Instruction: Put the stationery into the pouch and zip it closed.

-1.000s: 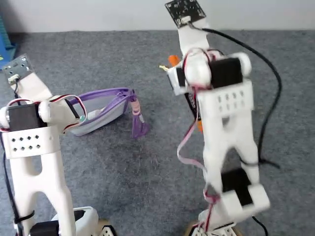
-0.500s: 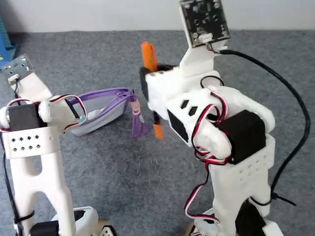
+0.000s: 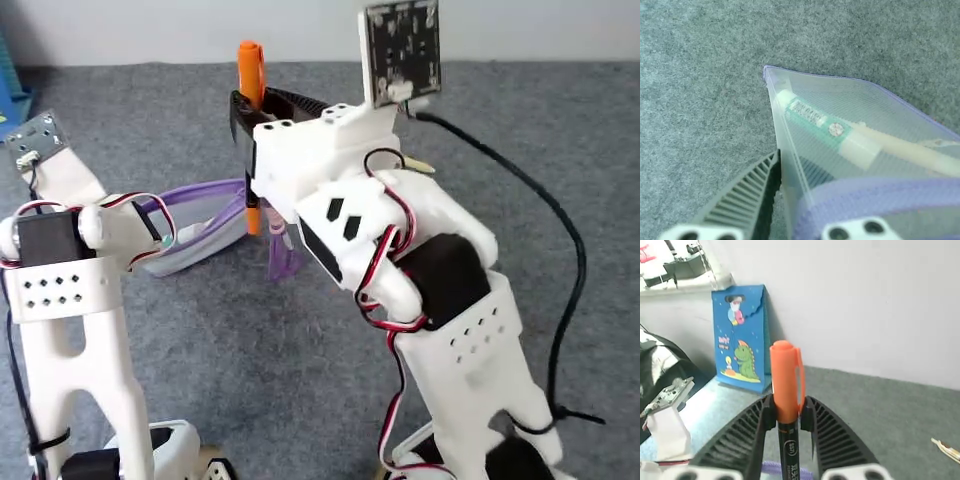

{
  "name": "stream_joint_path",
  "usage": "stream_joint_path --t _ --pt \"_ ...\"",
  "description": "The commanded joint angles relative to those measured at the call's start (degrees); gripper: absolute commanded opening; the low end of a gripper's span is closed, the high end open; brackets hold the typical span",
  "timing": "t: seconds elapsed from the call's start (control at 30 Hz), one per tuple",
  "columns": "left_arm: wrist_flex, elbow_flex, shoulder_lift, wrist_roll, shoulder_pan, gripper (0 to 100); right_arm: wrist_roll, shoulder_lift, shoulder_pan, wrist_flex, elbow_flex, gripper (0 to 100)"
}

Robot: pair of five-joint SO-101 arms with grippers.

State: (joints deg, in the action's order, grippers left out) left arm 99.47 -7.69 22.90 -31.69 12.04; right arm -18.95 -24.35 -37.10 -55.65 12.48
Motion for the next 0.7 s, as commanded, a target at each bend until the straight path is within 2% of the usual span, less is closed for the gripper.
stream_joint_path --t 0.0,0.13,0.23,0.5,0.67 --pt "0.7 0.3 -2.0 -0.4 0.1 1 -0.6 -5.0 -1.4 13.0 -8.9 0.7" --pt "0.6 0.3 -2.0 -0.4 0.1 1 -0.4 -6.7 -3.1 26.9 -18.1 0.7" --pt "0.6 0.3 -2.0 -0.4 0.1 1 -0.4 -6.5 -4.5 32.9 -22.2 0.7" --pt "0.6 0.3 -2.0 -0.4 0.1 1 -0.3 -6.9 -7.3 43.0 -37.7 0.8" --pt "0.5 0.3 -2.1 -0.4 0.1 1 -3.2 -8.6 -8.9 43.1 -41.6 0.9"
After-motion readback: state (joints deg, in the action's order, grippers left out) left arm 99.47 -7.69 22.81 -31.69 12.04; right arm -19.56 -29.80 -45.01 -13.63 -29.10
